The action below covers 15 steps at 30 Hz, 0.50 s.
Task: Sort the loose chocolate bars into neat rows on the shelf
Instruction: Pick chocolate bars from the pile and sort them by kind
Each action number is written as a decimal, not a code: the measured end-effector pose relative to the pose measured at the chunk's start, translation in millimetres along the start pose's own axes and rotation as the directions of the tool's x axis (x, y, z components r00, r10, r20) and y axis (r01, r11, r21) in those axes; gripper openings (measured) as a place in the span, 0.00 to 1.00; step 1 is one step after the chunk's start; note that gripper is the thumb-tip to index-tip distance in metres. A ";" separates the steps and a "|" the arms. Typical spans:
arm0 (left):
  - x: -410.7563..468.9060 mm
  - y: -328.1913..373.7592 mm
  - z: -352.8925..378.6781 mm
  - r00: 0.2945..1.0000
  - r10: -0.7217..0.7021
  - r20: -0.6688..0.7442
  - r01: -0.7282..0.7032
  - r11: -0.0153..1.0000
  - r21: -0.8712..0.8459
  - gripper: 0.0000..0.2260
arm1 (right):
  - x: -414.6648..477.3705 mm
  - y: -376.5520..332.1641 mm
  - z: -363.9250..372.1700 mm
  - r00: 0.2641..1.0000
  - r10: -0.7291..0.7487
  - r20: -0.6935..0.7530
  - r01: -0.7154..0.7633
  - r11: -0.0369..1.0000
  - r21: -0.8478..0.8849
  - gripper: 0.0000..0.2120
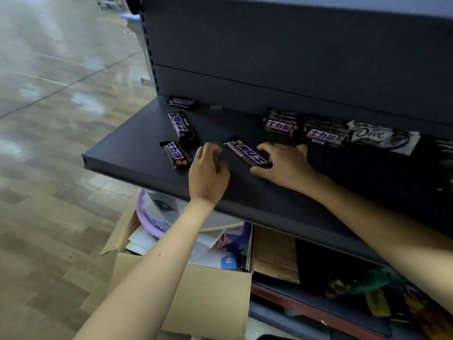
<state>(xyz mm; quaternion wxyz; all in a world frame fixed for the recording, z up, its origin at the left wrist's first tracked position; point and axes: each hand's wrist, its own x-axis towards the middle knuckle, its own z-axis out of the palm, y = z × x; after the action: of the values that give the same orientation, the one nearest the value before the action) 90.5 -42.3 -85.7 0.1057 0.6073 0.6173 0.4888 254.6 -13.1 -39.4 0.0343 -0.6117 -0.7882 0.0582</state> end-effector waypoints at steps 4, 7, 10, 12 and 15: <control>1.3 -0.2 -3.6 0.998 0.032 0.048 -0.028 0.997 -0.076 0.08 | -35.8 -10.9 -1.6 0.998 0.058 -0.015 -0.059 0.998 -0.019 0.28; 2.2 -1.3 -7.0 0.991 0.028 0.130 -0.013 0.994 -0.111 0.08 | -52.4 -13.2 -5.7 0.998 0.064 -0.014 -0.059 0.975 0.213 0.20; 3.9 -4.7 -10.9 0.980 0.061 0.188 -0.033 0.988 -0.151 0.08 | -57.4 3.2 -7.9 0.993 0.024 -0.118 0.022 0.926 0.376 0.19; 4.4 -5.8 -12.1 0.975 0.094 0.201 -0.060 0.984 -0.168 0.08 | -55.0 13.6 -9.4 0.996 -0.053 -0.068 0.068 0.969 0.238 0.30; 2.5 -4.6 -12.0 0.962 0.138 0.235 -0.100 0.981 -0.166 0.09 | -43.2 14.2 -14.7 0.974 -0.122 0.189 0.115 0.992 0.048 0.37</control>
<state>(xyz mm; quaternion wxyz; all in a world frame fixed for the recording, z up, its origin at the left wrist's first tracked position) 78.3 -44.8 -82.0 0.1978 0.6892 0.5226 0.4612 280.9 -50.8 -26.0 -0.0269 -0.5544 -0.8217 0.1290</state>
